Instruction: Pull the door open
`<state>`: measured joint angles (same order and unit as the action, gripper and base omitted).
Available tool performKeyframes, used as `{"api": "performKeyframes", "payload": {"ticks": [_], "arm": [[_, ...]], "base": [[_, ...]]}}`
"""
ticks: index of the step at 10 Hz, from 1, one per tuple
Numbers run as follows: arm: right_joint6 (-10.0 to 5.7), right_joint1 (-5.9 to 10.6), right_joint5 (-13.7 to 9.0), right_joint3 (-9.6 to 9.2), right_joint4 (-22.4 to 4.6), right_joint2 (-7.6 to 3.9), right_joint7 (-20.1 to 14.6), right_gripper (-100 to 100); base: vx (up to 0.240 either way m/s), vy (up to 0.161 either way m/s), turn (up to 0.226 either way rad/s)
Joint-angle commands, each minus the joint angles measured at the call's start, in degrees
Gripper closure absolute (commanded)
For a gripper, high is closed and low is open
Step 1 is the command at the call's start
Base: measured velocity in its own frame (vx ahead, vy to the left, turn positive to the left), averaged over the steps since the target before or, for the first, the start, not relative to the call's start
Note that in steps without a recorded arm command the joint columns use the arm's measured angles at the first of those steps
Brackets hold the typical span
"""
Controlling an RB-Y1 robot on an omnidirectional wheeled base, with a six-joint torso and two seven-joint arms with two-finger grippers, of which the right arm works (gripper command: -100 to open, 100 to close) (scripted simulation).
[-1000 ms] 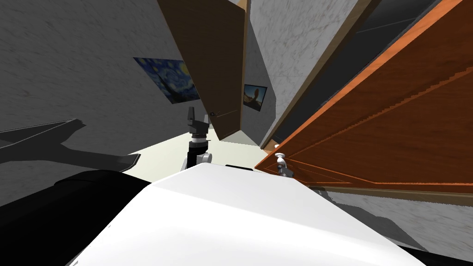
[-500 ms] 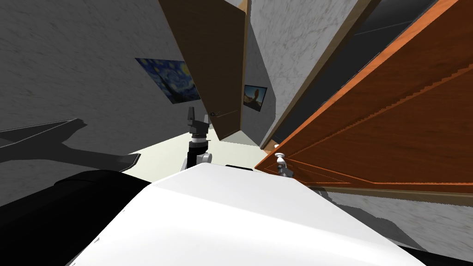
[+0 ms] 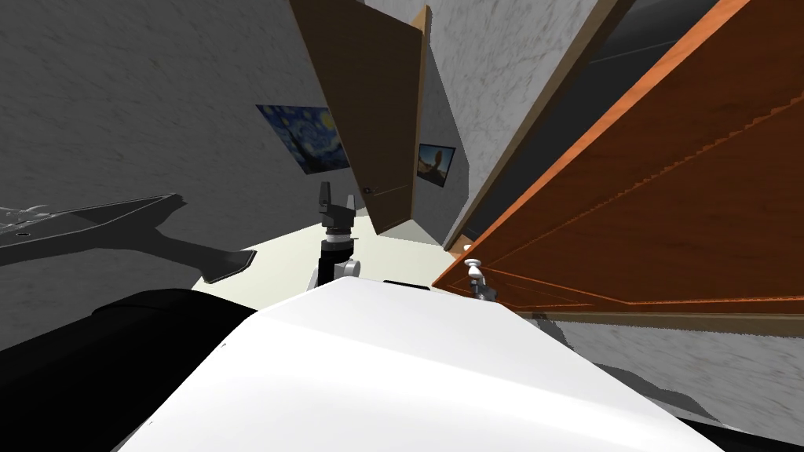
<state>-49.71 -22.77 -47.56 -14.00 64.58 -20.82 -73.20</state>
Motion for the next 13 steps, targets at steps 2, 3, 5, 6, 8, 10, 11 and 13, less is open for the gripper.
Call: {"api": "performKeyframes", "payload": {"ticks": [2, 3, 5, 6, 8, 10, 11, 13], "arm": [[-1.65, 0.69, 1.6, -2.27, -0.3, 0.36, -1.1, -100], [-1.97, 0.78, 1.9, -2.65, -0.4, 0.31, -1.4, -100], [-2.57, 0.96, 2.5, -3.34, -0.6, 0.24, -1.8, -100], [-2.85, 1.04, 2.8, -3.67, -0.7, 0.20, -2.0, -100], [-3.32, 1.17, 3.2, -4.22, -0.9, 0.14, -2.4, -100], [-3.67, 1.27, 3.6, -4.62, -1.0, 0.10, -2.6, -100], [-3.67, 1.27, 3.6, -4.62, -1.0, 0.10, -2.6, -100], [-3.80, 1.31, 3.7, -4.77, -1.0, 0.08, -2.7, -100]], "base": [[-0.165, -0.048, 0.113], [-0.106, -0.028, 0.037], [-0.076, -0.017, 0.033], [-0.077, -0.023, 0.069], [-0.078, -0.032, 0.038], [-0.086, -0.006, 0.037], [-0.053, 0.007, -0.006], [-0.025, -0.004, 0.025]]}}
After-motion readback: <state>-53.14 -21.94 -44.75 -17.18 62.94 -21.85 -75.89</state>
